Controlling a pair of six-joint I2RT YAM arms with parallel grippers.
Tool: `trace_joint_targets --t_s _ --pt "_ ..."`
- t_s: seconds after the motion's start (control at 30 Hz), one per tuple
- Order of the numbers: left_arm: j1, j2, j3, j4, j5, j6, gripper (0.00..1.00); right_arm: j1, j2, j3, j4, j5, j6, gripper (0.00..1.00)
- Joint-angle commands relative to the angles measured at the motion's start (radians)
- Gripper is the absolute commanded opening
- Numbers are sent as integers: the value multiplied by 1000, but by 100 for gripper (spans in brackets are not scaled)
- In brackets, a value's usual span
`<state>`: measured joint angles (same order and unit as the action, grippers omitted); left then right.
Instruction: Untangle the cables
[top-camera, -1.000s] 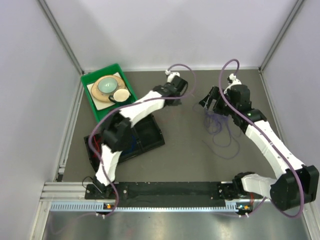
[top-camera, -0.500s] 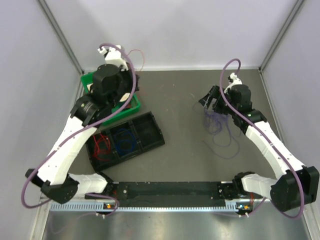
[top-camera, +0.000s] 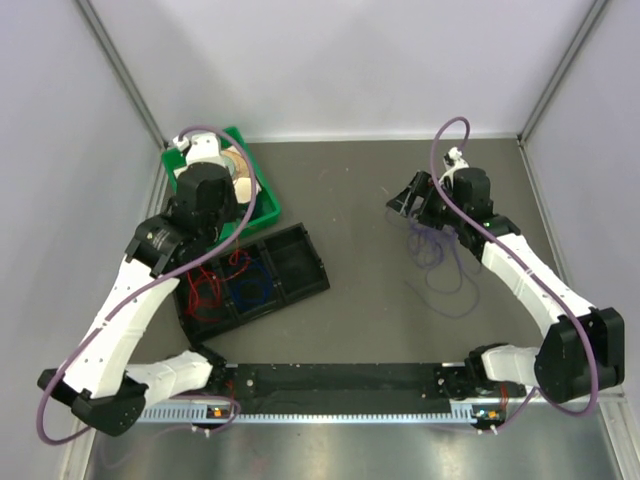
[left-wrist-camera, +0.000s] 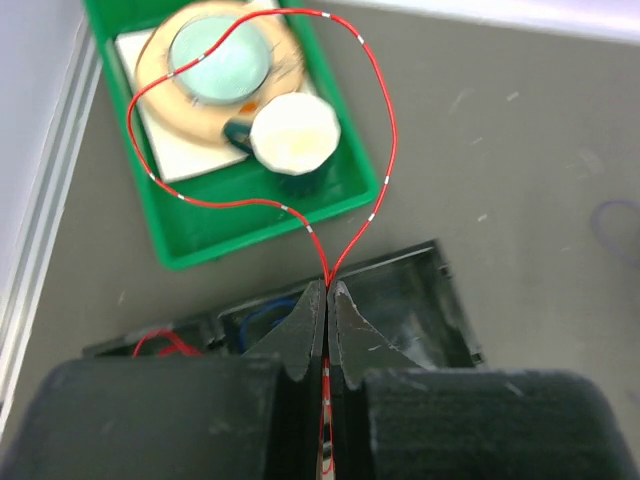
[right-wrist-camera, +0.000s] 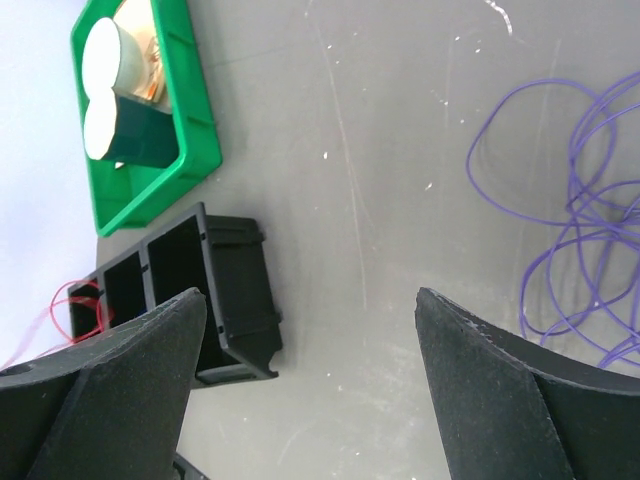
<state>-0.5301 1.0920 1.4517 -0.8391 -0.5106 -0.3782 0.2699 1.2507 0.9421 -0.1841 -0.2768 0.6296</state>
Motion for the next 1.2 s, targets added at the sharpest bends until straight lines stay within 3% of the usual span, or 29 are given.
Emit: trace_joint_targets --t_s 0.0,0.2,0.83,1.17 --pt "44 -38 -79 -6 -39 -27 0 -5 -4 1 61 -27 7 84" --pt "127 -61 -185 9 -28 -39 0 -5 -4 -6 66 -27 7 84" --pt "225 -98 -65 -69 -129 32 0 -5 24 0 90 -51 30 84" --pt "260 -129 -254 -48 -77 -39 0 -5 38 -8 94 -59 35 84"
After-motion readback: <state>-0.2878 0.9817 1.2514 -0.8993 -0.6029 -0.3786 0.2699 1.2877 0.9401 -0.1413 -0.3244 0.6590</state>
